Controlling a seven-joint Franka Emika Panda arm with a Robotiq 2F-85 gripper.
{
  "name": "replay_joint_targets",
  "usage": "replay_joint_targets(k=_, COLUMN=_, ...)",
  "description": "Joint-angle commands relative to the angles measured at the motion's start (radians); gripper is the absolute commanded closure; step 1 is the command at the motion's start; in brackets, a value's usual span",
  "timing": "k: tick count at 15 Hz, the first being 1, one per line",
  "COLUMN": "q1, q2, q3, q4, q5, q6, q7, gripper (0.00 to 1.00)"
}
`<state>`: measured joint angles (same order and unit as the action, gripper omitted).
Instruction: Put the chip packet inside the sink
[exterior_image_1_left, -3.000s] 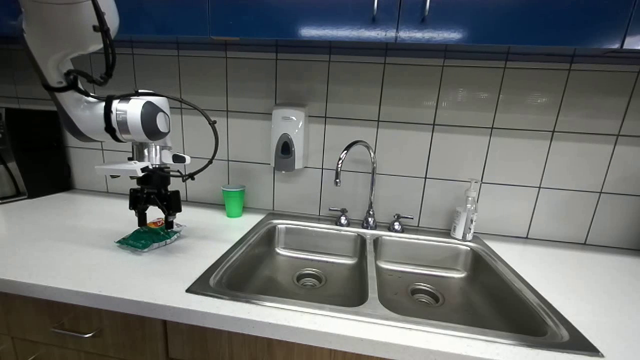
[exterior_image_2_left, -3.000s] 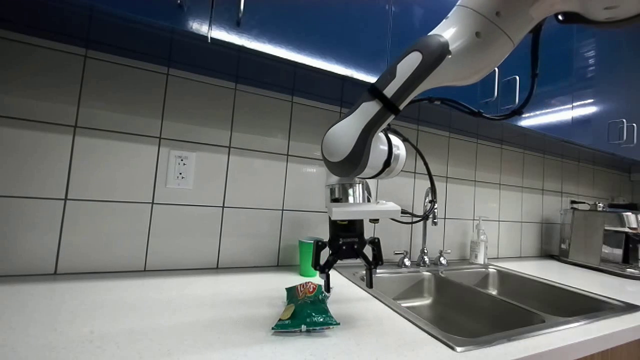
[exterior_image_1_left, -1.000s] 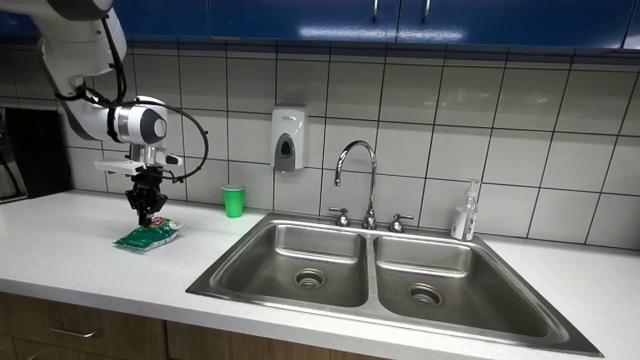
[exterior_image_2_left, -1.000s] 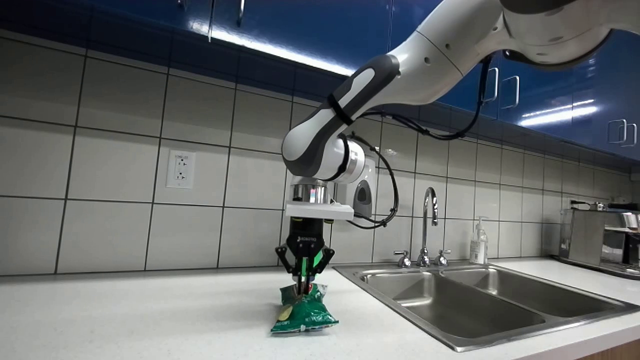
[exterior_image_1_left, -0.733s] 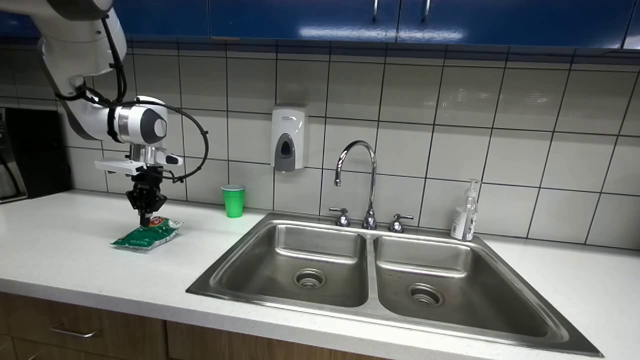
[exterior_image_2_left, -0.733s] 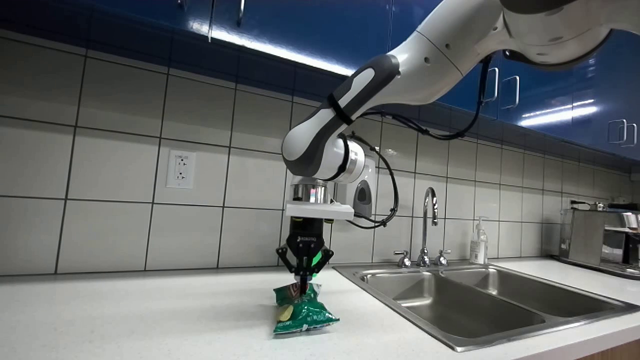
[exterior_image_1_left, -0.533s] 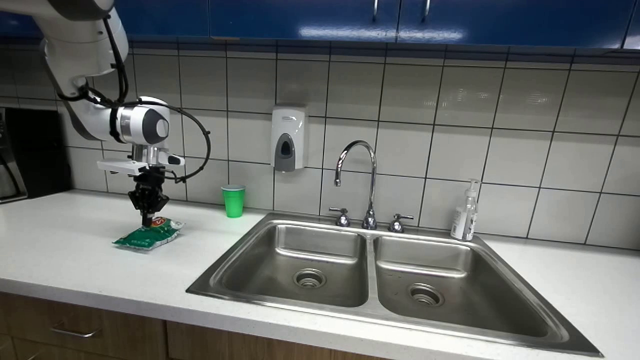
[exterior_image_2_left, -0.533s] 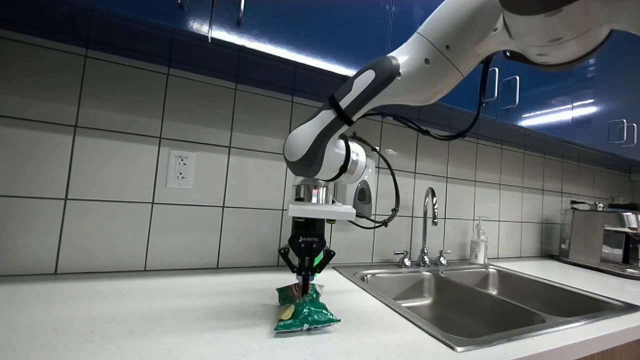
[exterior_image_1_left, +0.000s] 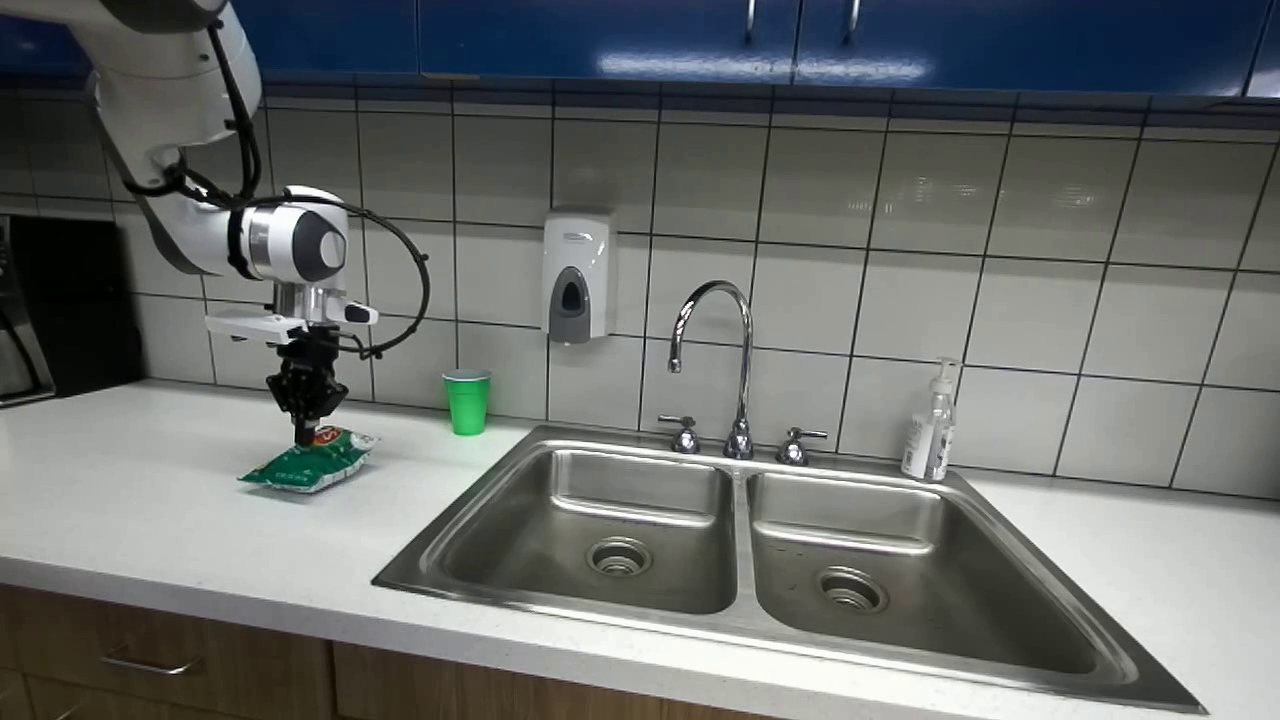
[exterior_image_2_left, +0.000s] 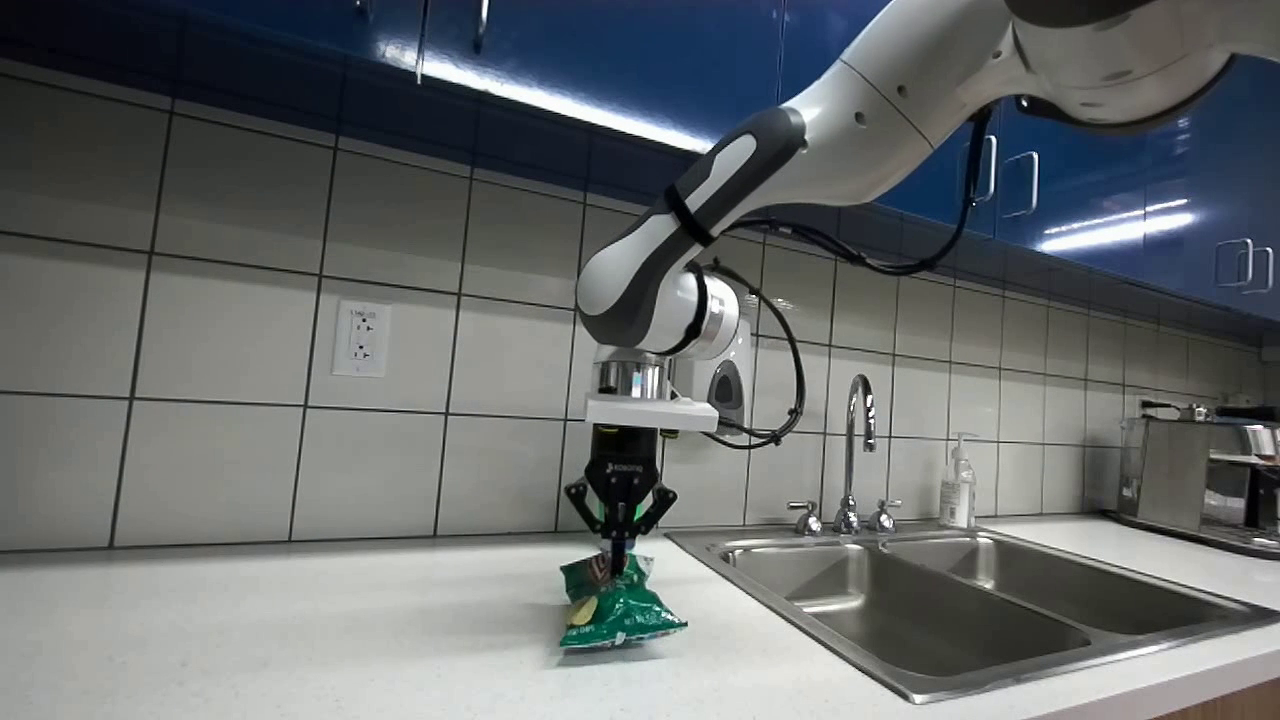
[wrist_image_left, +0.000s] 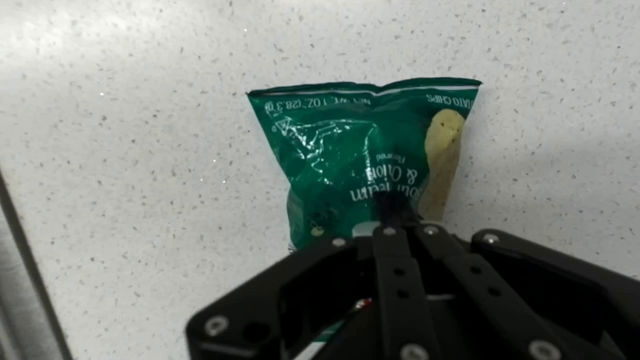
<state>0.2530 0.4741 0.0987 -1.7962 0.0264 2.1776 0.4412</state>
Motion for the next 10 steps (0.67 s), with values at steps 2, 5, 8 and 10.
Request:
replay_joint_targets(k=2, q1=0.0, q2=-0.088, q3=0.001, q4=-0.021, q5=0.017, q6=-0.052, q7=-0.007, gripper=1.0)
replay_joint_targets(k=5, q1=-0.01, q2=-0.135, q3=-0.001, q4=-0.043, q5=0.021, q6=-0.068, q7=-0.009, gripper=1.0)
replay_joint_targets(k=8, q1=-0.035, q2=-0.168, q3=-0.015, q4=-0.083, q5=0.021, q6=-0.06, q7=-0.025, gripper=1.0)
replay_joint_targets(k=10, q1=-0.059, q2=-0.188, q3=-0.028, q4=-0.122, q5=0.023, q6=-0.047, q7=-0.039, gripper=1.0)
